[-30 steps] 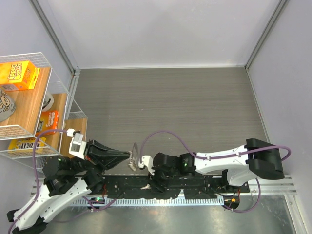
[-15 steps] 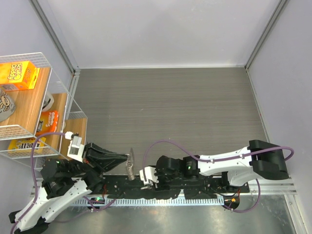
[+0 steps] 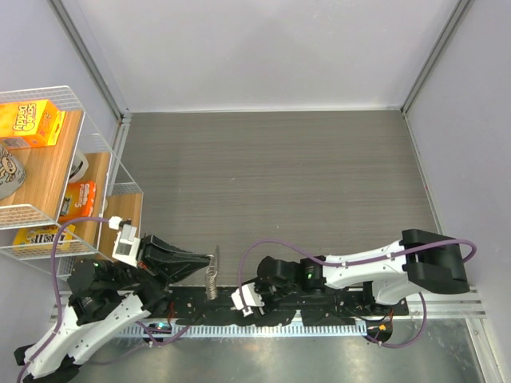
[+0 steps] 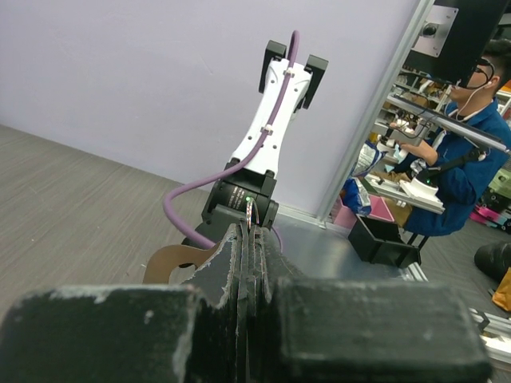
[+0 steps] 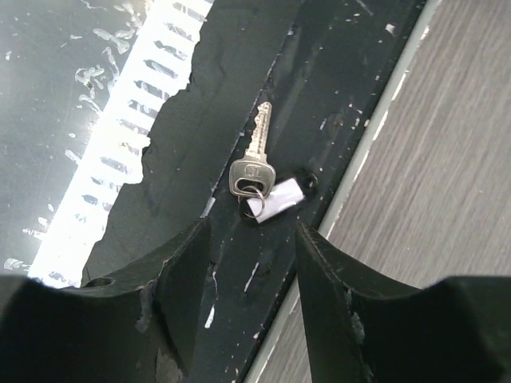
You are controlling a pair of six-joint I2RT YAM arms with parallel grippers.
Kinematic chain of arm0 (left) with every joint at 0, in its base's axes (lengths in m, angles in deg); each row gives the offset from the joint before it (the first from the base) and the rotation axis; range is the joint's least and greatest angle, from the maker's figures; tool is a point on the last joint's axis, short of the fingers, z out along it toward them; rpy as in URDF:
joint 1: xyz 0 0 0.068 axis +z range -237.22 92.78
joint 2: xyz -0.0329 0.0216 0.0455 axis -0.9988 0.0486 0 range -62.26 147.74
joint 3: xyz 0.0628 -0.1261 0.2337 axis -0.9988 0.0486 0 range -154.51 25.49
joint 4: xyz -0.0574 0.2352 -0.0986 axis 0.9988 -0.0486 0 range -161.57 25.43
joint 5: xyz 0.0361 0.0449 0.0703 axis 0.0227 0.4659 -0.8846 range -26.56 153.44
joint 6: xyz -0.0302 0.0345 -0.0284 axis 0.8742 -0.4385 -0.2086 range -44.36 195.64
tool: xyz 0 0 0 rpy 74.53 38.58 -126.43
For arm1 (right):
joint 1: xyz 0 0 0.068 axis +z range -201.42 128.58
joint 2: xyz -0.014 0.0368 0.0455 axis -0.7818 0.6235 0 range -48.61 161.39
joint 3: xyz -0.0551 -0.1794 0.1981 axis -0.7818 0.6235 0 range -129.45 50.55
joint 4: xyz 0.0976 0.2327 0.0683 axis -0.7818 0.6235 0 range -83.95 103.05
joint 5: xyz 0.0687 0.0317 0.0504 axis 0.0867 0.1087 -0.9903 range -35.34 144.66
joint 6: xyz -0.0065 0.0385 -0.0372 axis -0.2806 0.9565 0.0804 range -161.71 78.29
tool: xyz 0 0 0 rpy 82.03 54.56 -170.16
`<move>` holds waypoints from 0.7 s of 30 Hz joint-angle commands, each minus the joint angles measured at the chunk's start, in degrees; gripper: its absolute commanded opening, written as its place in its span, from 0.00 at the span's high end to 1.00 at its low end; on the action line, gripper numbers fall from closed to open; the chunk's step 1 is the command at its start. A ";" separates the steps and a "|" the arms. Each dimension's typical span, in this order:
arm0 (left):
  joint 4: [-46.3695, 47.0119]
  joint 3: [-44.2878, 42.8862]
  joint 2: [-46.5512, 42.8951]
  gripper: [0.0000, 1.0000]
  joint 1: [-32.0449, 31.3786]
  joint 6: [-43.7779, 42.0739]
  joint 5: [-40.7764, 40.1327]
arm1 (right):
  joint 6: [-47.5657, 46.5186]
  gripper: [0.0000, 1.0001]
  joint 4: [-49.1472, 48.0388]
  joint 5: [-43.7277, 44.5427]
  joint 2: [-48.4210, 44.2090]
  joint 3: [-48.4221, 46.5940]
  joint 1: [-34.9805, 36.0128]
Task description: Put the keys on the keyring
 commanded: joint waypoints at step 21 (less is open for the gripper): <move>1.02 -1.76 1.49 1.00 0.06 -0.30 0.95 | -2.85 0.58 -3.95 -8.26 6.36 -4.13 -2.56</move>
